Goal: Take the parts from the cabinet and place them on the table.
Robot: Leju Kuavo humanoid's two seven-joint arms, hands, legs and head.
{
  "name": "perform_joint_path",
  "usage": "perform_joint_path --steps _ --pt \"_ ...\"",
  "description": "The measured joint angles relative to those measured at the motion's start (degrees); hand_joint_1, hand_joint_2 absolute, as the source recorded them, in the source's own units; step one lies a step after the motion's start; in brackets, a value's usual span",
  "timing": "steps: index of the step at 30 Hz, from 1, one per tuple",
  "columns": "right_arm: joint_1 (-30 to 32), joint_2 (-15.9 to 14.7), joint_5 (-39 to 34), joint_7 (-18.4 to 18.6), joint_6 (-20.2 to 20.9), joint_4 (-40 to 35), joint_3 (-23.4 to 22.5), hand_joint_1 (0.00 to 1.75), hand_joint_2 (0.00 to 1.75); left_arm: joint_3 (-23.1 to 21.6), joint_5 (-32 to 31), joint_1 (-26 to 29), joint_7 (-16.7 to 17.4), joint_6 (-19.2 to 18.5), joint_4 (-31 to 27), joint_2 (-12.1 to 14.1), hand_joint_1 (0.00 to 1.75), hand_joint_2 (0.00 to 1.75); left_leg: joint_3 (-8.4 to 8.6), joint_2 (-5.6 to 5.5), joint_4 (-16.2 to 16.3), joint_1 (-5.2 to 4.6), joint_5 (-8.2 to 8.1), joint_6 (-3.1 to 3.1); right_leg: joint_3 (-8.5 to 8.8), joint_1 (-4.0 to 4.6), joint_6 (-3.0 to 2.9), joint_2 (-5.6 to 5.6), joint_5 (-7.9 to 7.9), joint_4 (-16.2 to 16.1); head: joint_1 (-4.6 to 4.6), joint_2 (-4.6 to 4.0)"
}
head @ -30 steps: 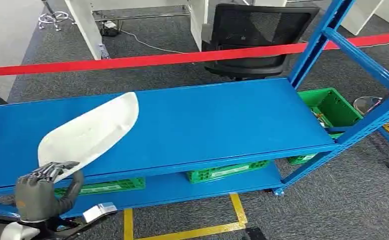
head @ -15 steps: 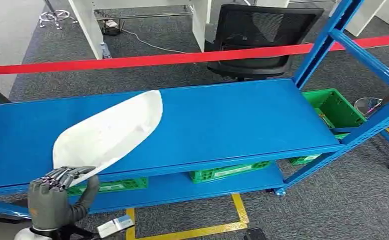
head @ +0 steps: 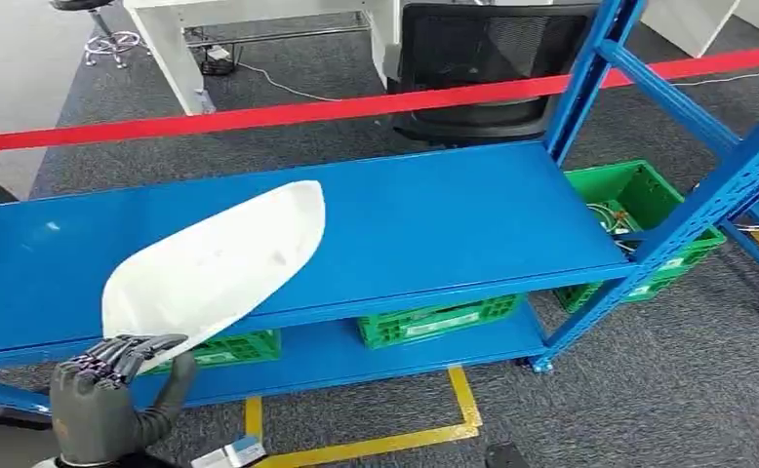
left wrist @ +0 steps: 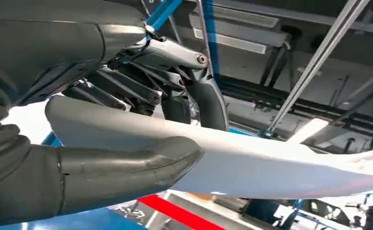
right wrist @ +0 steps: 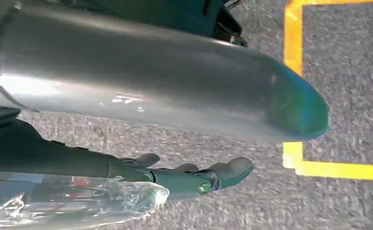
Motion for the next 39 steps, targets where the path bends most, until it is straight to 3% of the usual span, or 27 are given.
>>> perform_joint_path --steps 2,4,5,6,8,10,11,12,14,15,16,17,19,21,24,25,26,27,29,30,31,32,34,35,36,37,39 --pt "0.0 0.0 -0.3 -0.26 1.44 0.0 -0.09 0.0 0.0 -0.06 0.28 0.02 -0.2 0.0 -0.07 0.07 1.59 1.75 2.69 0.0 -2.62 -0.02 3.18 0.35 -1.06 0.23 0.02 -0.04 0.85 0.05 0.02 0.0" --pt "-0.02 0.0 -0.46 -0.39 2.34 0.0 -0.17 0.0 0.0 -0.28 0.72 0.0 -0.24 0.0 -0.2 0.11 1.59 1.75 8.78 -0.03 -11.73 -0.19 7.11 1.15 -1.73 0.38 0.2 0.07 1.59 0.05 0.02 0.0" --pt "-0.04 0.02 -0.5 -0.42 2.51 0.0 -0.17 0.0 0.0 -0.39 0.74 -0.06 -0.26 0.02 -0.39 0.15 1.59 1.75 11.41 -0.05 -16.1 -0.39 6.52 1.69 -1.91 0.4 0.4 0.07 1.92 0.06 0.02 0.0" --pt "-0.06 0.0 -0.52 -0.46 2.69 0.0 -0.22 0.0 0.0 -0.53 0.77 -0.09 -0.33 0.02 -0.61 0.15 1.59 1.75 12.61 -0.05 -18.44 -0.53 6.16 1.77 -2.2 0.6 0.78 0.09 2.31 0.14 0.11 0.0" --pt "-0.07 0.0 -0.59 -0.48 2.84 0.0 -0.31 0.0 0.0 -0.72 0.92 -0.1 -0.35 0.09 -0.74 0.17 1.59 1.75 11.92 -0.11 -18.59 -0.82 6.22 1.87 -2.6 0.33 1.62 -0.04 3.25 -0.02 0.02 0.0" --pt "0.06 -0.04 -0.61 -0.5 2.88 0.0 -0.61 0.0 0.0 -0.85 0.92 -0.03 -0.35 0.09 -0.77 0.17 1.59 1.75 11.34 0.1 -19.64 -0.35 7.62 2.83 -2.97 0.4 2.35 -0.02 3.59 0.06 0.02 0.02" --pt "0.0 -0.11 -0.65 -0.5 2.88 0.0 -0.66 0.0 0.0 -0.9 0.9 -0.1 -0.35 0.11 -0.79 0.2 1.59 1.75 10.78 0.27 -19.52 -0.46 8.27 3.23 -3.78 0.36 2.59 0.03 1.31 1.13 0.15 0.0" --pt "0.04 -0.11 -0.63 -0.48 2.91 0.0 -0.68 0.0 0.0 -0.94 0.92 -0.1 -0.35 0.15 -0.92 0.15 1.59 1.75 10.02 0.34 -19.5 -0.43 8.72 3.73 -4.9 0.24 2.78 0.07 -2.09 3.88 0.42 0.0" --pt "0.07 -0.17 -0.66 -0.48 3.06 0.0 -0.72 0.0 0.0 -0.92 1.05 0.0 -0.35 0.17 -0.92 0.15 1.59 1.75 8.73 0.45 -19.32 -0.63 9.8 3.81 -6.65 0.18 3.11 0.06 -7.68 11.99 0.41 0.0" --pt "0.06 -0.2 -0.68 -0.48 3.32 0.0 -0.76 0.0 0.0 -0.92 1.16 0.0 -0.35 0.15 -0.92 0.17 1.59 1.75 7.92 0.57 -19.21 -0.73 10.37 3.82 -7.08 0.19 3.26 0.06 -8.56 15.38 0.57 0.02" --pt "0.07 -0.22 -0.72 -0.48 3.54 0.0 -0.83 0.0 0.0 -0.92 1.31 0.0 -0.35 0.15 -0.92 0.19 1.59 1.75 7.2 0.68 -19.06 -0.78 10.8 3.79 -6.51 0.18 3.29 0.05 -7.72 16.16 0.55 0.0" --pt "0.09 -0.26 -0.74 -0.48 3.63 0.0 -0.92 0.0 0.0 -0.92 1.4 -0.01 -0.46 0.15 -0.92 0.2 1.59 1.75 6.47 0.98 -18.87 -0.8 11.19 3.77 -4.79 0.18 3.31 0.02 -5.8 14.7 0.61 0.02" --pt "0.0 -0.28 -0.76 -0.48 3.63 0.0 -1.05 0.0 0.0 -0.92 1.55 -0.01 -0.66 0.15 -0.92 0.2 1.59 1.75 5.27 1.54 -18.34 -0.81 11.77 3.58 1.19 0.18 3.17 -0.65 -2.0 6.59 0.59 0.0" --pt "-0.52 -0.28 -0.74 -0.46 3.63 -0.02 -1.05 0.0 0.0 -0.9 1.62 0.14 -0.83 0.18 -1.03 0.2 1.59 1.75 4.92 2.04 -17.6 -1.27 12.21 3.02 7.41 0.76 2.99 -4.01 -3.78 -2.45 0.85 0.0" --pt "-0.68 -0.28 -0.74 -0.44 3.63 -0.02 -1.07 0.0 0.0 -0.92 1.68 0.13 -1.01 0.17 -1.03 0.24 1.59 1.75 4.8 3.72 -17.63 -1.1 13.2 2.03 5.59 0.98 1.57 -2.44 -3.29 -2.28 0.61 0.02" --pt "-0.41 -0.28 -0.74 -0.42 3.63 -0.02 -1.09 0.0 0.0 -0.92 1.68 0.11 -1.03 0.17 -1.05 0.24 1.59 1.75 4.67 4.08 -17.54 -1.12 13.34 1.7 5.08 0.77 0.74 -2.03 -2.51 -2.71 0.7 0.02" --pt "-0.4 -0.28 -0.76 -0.42 3.63 -0.02 -1.11 0.0 0.0 -0.9 1.7 0.14 -1.03 0.17 -1.05 0.26 1.59 1.75 4.22 2.79 -16.83 -0.9 11.32 1.19 4.56 0.68 0.19 -1.79 -1.87 -2.73 0.57 0.02" --pt "-0.35 -0.28 -0.76 -0.39 3.63 -0.02 -1.14 0.0 0.0 -0.9 1.75 0.17 -1.03 0.17 -1.05 0.28 1.59 1.75 3.59 1.48 -14.4 -0.78 7.38 0.93 3.65 0.68 -0.28 -1.3 -1.18 -2.73 0.48 0.02" --pt "-0.36 -0.28 -0.76 -0.39 3.63 -0.02 -1.16 0.0 0.0 -0.9 1.75 0.18 -1.03 0.17 -1.05 0.33 1.59 1.75 1.92 0.56 -6.44 -0.69 0.71 0.76 2.47 0.89 -0.65 -0.34 0.24 -2.65 0.44 0.02" --pt "-0.29 -0.28 -0.74 -0.39 3.67 -0.02 -1.16 0.0 0.0 -0.87 1.75 0.18 -1.03 0.17 -1.05 0.35 1.59 1.75 1.41 0.47 -2.72 -0.7 -0.71 0.81 1.46 1.03 -0.65 0.21 1.04 -2.51 0.39 0.0" --pt "-0.18 -0.28 -0.74 -0.39 3.65 -0.02 -1.16 0.0 0.0 -0.87 1.75 0.18 -1.03 0.17 -1.05 0.39 1.59 1.75 1.64 0.44 -1.15 -0.7 -0.32 0.89 0.58 1.14 -0.6 0.66 1.58 -2.37 0.46 0.02" --pt "-0.11 -0.28 -0.74 -0.39 3.65 -0.02 -1.16 0.0 0.0 -0.87 1.77 0.18 -1.03 0.17 -1.05 0.42 1.59 1.75 2.94 0.4 -1.61 -0.71 1.44 1.1 -0.41 1.22 -0.51 1.19 2.12 -2.11 0.46 0.02" --pt "-0.09 -0.28 -0.74 -0.39 3.65 -0.02 -1.16 0.0 0.0 -0.87 1.75 0.16 -1.03 0.17 -1.05 0.46 1.59 1.75 8.24 -0.33 -8.73 -0.81 5.97 1.94 -2.09 1.37 -0.24 2.54 3.1 -1.5 0.44 0.0" --pt "-0.17 -0.28 -0.74 -0.39 3.67 -0.02 -1.16 0.0 0.0 -0.87 1.75 0.14 -1.16 0.17 -1.09 0.46 1.59 1.75 11.65 -2.19 -13.81 -0.95 6.79 2.68 -2.65 1.32 -0.19 3.18 3.62 -1.34 0.42 0.0" --pt "-0.25 -0.15 -0.65 -0.39 3.74 0.0 -1.16 0.0 0.0 -0.87 1.7 0.17 -1.38 0.17 -1.22 0.46 1.59 1.75 14.21 -4.12 -18.21 -1.11 5.6 3.38 -3.21 1.59 0.06 3.77 4.17 -1.15 0.46 0.02" --pt "-0.35 -0.15 -0.63 -0.42 3.69 0.0 -1.16 0.0 0.0 -0.85 1.68 0.14 -1.77 0.2 -1.47 0.48 1.59 1.75 15.13 -4.13 -20.43 -0.86 5.21 3.14 -3.55 1.5 0.26 4.31 4.9 -1.14 0.47 0.0" --pt "-0.16 -0.17 -0.57 -0.44 3.67 0.0 -1.18 0.0 0.0 -0.85 1.77 -0.05 -2.95 0.2 -1.51 0.42 1.59 1.75 14.53 -3.29 -20.47 -1.33 5.49 3.27 -4.26 1.08 1.17 5.36 6.38 -1.59 0.39 0.0"
